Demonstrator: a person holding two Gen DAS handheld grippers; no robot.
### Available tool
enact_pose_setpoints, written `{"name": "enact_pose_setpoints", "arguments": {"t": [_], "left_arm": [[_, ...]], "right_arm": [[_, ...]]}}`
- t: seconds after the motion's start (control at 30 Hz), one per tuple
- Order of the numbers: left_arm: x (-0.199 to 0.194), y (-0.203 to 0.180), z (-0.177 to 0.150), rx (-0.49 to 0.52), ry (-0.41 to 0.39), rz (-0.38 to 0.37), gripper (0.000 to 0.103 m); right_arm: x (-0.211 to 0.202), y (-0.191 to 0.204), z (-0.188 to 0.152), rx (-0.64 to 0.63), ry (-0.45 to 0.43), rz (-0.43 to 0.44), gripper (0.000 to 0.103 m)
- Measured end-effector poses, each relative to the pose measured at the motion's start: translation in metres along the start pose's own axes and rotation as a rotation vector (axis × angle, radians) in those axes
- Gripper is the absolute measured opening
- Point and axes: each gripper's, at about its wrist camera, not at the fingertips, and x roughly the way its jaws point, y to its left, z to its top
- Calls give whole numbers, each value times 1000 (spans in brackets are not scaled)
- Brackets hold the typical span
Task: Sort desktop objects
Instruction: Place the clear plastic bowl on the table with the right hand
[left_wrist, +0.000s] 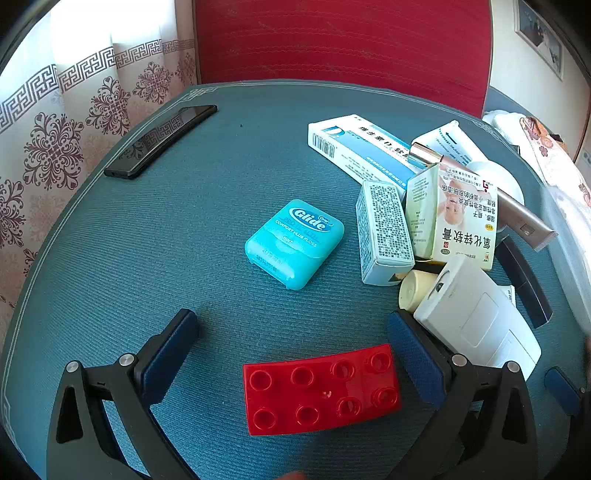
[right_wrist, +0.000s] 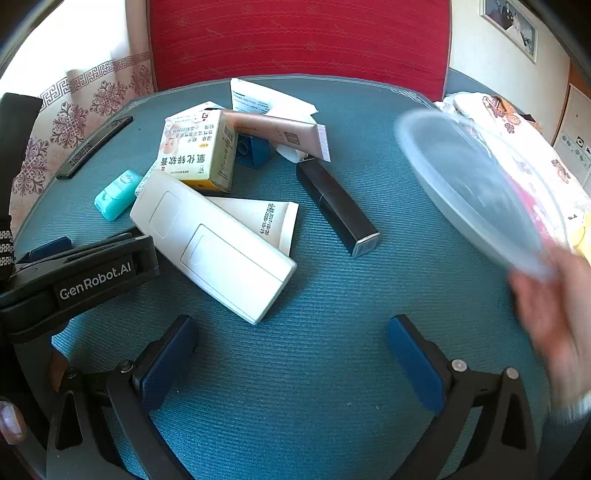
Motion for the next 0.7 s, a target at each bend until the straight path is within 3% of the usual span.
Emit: {"name": "enact_pose_setpoints", "arguments": {"t": [0.7], "left_arm": [[3,2,2,40,13,-28,103]], "right_arm": [[3,-1,3,0,2,-1,103]]}}
